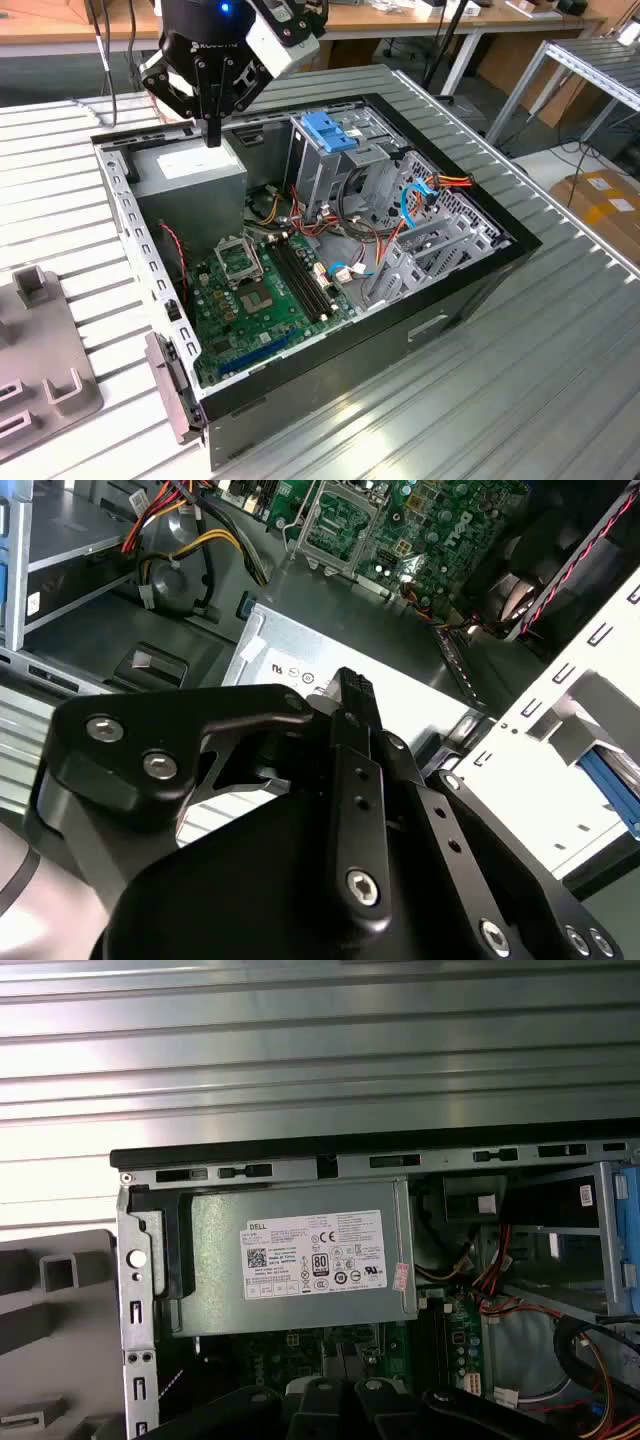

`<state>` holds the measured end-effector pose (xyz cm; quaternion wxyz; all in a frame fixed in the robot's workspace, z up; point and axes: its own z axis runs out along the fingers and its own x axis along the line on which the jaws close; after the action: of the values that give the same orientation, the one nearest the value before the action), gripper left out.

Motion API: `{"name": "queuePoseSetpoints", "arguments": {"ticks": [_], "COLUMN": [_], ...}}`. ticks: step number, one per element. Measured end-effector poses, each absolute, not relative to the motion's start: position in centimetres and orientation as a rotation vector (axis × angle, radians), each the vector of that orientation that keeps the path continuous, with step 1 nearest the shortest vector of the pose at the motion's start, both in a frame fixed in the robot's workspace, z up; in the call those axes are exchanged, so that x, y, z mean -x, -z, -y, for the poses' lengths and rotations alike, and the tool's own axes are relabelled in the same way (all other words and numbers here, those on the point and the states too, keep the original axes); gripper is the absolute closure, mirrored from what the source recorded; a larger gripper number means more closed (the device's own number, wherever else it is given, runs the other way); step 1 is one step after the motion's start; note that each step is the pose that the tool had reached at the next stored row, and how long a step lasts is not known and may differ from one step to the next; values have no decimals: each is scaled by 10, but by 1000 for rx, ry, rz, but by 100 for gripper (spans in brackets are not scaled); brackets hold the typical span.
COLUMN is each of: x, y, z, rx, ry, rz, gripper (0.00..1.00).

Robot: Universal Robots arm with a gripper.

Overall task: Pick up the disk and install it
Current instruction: 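Reach for the disk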

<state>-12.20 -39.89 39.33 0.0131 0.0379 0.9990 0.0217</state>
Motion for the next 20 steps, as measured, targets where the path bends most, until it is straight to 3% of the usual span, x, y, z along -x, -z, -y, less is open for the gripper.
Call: {"name": "queuePoseSetpoints", "arguments": {"ticks": [20], "x": [131], "y": [-393], "z": [399], "rx": [-118], "ry": [-68], "rz": [-3112], "gripper": [89]}}
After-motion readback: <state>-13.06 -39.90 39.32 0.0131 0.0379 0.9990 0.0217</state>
